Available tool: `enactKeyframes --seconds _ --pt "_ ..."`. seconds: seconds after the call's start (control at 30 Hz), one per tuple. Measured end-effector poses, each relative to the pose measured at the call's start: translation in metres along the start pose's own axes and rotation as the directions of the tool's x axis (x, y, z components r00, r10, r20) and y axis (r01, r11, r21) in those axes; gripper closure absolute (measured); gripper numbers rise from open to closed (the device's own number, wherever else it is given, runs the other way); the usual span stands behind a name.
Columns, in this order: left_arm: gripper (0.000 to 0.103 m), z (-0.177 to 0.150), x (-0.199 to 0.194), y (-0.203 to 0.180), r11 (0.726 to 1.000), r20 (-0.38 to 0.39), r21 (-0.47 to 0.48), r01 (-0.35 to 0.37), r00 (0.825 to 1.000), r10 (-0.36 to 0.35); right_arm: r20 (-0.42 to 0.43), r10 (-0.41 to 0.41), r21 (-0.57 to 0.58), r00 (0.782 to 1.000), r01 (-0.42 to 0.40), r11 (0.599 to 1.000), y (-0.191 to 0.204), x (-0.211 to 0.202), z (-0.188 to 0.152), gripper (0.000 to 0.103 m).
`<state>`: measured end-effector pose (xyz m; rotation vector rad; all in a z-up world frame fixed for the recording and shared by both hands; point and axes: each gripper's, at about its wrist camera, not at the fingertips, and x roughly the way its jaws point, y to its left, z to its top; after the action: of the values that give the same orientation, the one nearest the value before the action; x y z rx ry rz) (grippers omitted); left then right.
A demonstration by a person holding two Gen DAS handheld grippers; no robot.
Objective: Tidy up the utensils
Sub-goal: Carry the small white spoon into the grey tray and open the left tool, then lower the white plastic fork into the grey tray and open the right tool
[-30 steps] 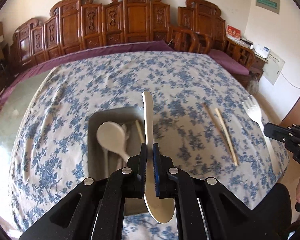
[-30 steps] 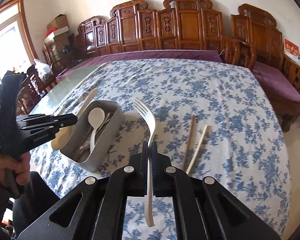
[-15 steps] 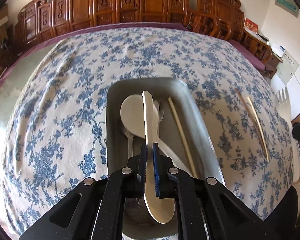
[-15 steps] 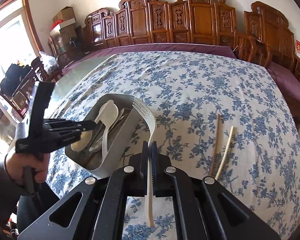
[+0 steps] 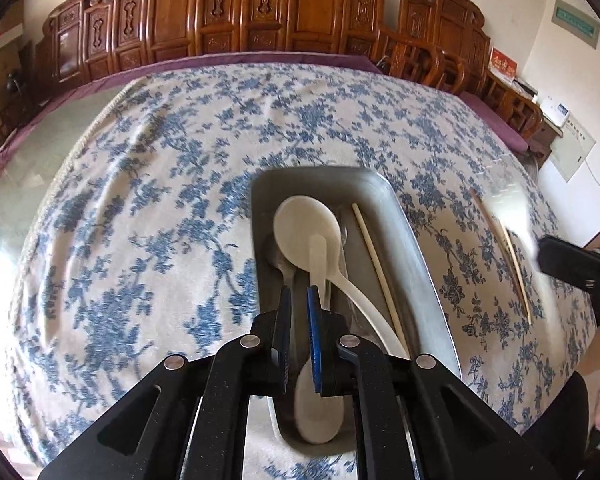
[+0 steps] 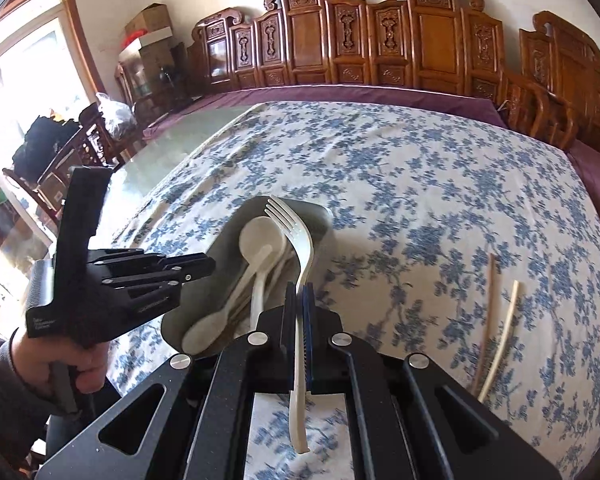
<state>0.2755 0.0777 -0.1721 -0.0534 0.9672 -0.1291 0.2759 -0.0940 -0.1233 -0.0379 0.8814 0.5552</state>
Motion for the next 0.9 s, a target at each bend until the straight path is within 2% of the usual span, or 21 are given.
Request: enactKeyframes --seconds 0.1,0.17,0.43,0.6,0.9 --pt "0.095 0.0 -0.015 0.007 1.0 0.023 0.01 -0.013 1.0 0.012 0.0 0.018 0.001 1.0 -0.018 1.0 0.009 0.009 0.007 0.099" --pt "0.09 -0.001 -0.025 0.012 1.0 0.04 0.008 -0.022 0.999 0.022 -0.002 0.032 0.004 0.999 -0.032 0.999 0.017 0.017 0.011 0.099" --pt "0.089 -0.001 -0.054 0.033 0.999 0.083 0.0 -0.049 0.995 0.049 -0.022 0.058 0.05 0.998 -0.057 0.997 0.034 0.053 0.024 0.099" --pt "0.089 0.0 -0.066 0.042 0.999 0.101 -0.006 -0.054 0.993 0.054 -0.035 0.046 0.087 0.998 -0.043 0.995 0.032 0.074 0.028 0.099" --pt "0.089 -0.001 -0.069 0.044 0.998 0.108 0.002 -0.058 0.993 0.057 -0.085 -0.025 0.082 0.996 0.032 0.996 0.026 0.105 0.021 0.099"
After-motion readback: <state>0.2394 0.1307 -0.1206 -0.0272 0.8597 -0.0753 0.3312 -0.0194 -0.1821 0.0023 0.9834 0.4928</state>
